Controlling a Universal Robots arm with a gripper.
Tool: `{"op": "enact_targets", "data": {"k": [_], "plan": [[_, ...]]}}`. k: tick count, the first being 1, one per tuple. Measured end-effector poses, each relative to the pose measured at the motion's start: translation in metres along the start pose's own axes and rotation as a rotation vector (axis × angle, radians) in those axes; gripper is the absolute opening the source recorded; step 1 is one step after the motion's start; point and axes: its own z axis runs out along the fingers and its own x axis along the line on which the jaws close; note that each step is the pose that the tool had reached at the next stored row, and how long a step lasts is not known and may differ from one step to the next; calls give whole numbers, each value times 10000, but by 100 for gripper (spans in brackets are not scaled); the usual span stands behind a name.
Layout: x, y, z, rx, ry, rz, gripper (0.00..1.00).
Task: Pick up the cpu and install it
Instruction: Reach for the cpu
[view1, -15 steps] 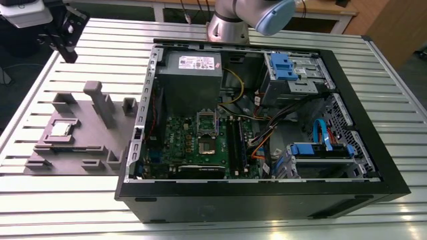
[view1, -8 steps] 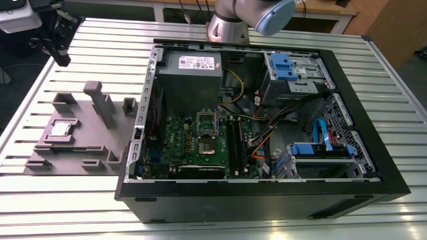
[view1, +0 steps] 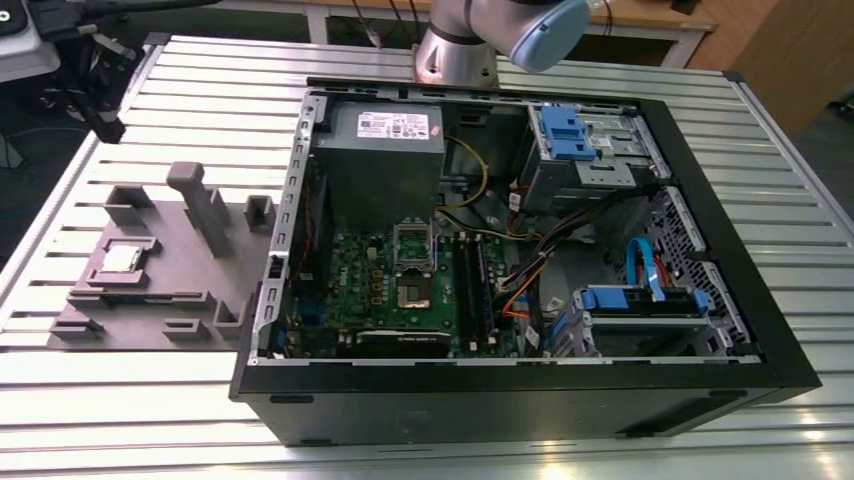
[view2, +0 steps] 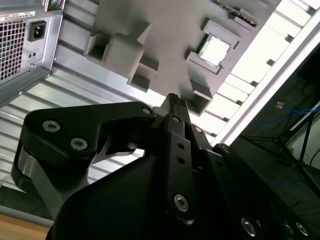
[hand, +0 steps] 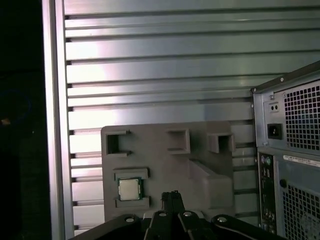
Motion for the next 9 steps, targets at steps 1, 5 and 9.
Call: {"op": "enact_targets", "data": {"k": [1,5,9], "plan": [[13,-5,16,6,1,0,10],[62,-22,87,24,1,-1,10],[117,-36,153,32,-1,-1,10]]}}
